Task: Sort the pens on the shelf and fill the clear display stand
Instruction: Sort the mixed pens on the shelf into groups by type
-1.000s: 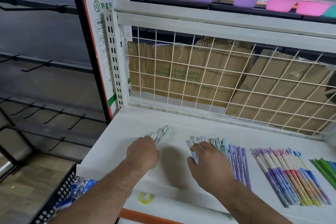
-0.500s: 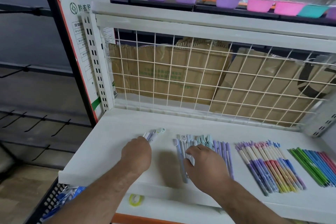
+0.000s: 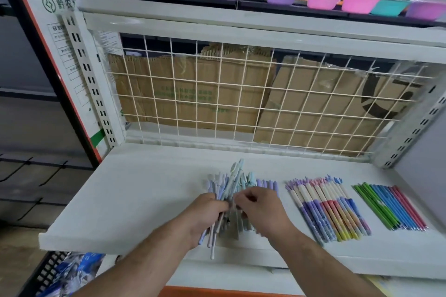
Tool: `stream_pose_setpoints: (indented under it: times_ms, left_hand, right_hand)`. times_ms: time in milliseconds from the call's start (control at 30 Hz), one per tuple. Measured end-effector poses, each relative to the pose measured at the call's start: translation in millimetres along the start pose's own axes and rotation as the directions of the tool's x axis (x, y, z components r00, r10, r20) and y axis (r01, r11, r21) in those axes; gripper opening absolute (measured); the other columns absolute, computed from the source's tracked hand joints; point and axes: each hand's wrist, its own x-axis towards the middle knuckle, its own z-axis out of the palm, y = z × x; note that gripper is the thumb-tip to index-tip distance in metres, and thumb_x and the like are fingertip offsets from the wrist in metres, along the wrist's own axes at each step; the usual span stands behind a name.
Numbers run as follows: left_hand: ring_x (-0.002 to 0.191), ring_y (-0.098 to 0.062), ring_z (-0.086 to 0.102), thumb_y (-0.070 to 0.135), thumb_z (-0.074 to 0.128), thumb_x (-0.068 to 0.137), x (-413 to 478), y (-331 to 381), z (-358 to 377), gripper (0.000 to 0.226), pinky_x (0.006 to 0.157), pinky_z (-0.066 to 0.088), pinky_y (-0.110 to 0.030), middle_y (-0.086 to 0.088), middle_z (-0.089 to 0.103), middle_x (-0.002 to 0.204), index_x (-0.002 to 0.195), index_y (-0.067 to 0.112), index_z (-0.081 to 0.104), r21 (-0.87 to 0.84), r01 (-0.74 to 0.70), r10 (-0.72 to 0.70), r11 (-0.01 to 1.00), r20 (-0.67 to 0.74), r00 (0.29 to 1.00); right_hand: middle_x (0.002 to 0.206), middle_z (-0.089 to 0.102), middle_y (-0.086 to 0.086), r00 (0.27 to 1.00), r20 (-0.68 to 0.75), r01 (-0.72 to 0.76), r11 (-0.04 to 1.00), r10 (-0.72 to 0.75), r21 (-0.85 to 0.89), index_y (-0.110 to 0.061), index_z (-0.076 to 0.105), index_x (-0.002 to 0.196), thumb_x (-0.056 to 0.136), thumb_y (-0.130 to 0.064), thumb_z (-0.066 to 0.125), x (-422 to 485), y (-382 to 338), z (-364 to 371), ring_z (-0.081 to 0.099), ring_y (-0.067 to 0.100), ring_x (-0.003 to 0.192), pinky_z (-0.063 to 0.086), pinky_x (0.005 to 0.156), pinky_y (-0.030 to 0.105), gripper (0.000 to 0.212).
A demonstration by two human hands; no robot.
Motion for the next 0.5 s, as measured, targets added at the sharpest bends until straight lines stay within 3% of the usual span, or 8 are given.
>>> stream_pose_setpoints:
  times_ms: [100, 333, 433, 500]
  left_hand:
    - [0.050, -0.012, 0.057, 0.002, 0.058, 0.091, 0.1, -1.6, 16.1, 0.015, 0.052, 0.041, -0.022, 0.002, 0.063, 0.056, 0.088, 0.012, 0.069, 0.029, 0.001, -0.001, 1.000, 0.002, 1.000]
    - [0.062, -0.009, 0.068, 0.006, 0.062, 0.091, 2.1, -4.9, 28.3, 0.014, 0.053, 0.047, -0.017, 0.000, 0.075, 0.075, 0.101, 0.011, 0.069, 0.045, 0.023, -0.023, 0.999, 0.006, 1.000]
    - [0.067, -0.017, 0.065, 0.011, 0.064, 0.090, 5.4, -4.9, 27.2, 0.004, 0.061, 0.044, -0.021, -0.004, 0.070, 0.075, 0.093, 0.008, 0.066, 0.046, 0.028, -0.024, 0.999, -0.079, 0.997]
    - [0.068, -0.023, 0.056, 0.016, 0.066, 0.090, 9.7, -4.4, 21.5, 0.013, 0.066, 0.038, -0.029, -0.010, 0.060, 0.073, 0.082, 0.008, 0.058, 0.046, 0.023, -0.015, 0.999, -0.166, 0.986]
  right_hand:
    - [0.058, 0.062, -0.003, 0.999, -0.017, -0.034, 0.998, 0.035, 0.061, -0.008, 0.071, 0.080, 0.093, -0.023, 0.069, 1.5, 5.3, -4.5, 0.045, 0.002, 0.039, 0.034, 0.040, 0.016, 0.019]
    - [0.064, 0.062, 0.013, 0.991, 0.007, -0.135, 0.983, 0.135, 0.122, 0.005, 0.065, 0.089, 0.090, -0.016, 0.068, 6.1, 15.8, -14.2, 0.043, 0.012, 0.033, 0.033, 0.036, 0.020, 0.021]
    - [0.059, 0.065, 0.011, 0.989, 0.010, -0.150, 0.980, 0.150, 0.129, 0.004, 0.065, 0.085, 0.089, -0.011, 0.064, 9.4, 18.9, -20.2, 0.052, 0.018, 0.040, 0.039, 0.039, 0.025, 0.016]
    - [0.055, 0.065, 0.009, 0.987, 0.000, -0.159, 0.982, 0.160, 0.103, 0.007, 0.064, 0.084, 0.090, -0.007, 0.060, 11.7, 21.8, -24.1, 0.054, 0.020, 0.042, 0.041, 0.041, 0.027, 0.015]
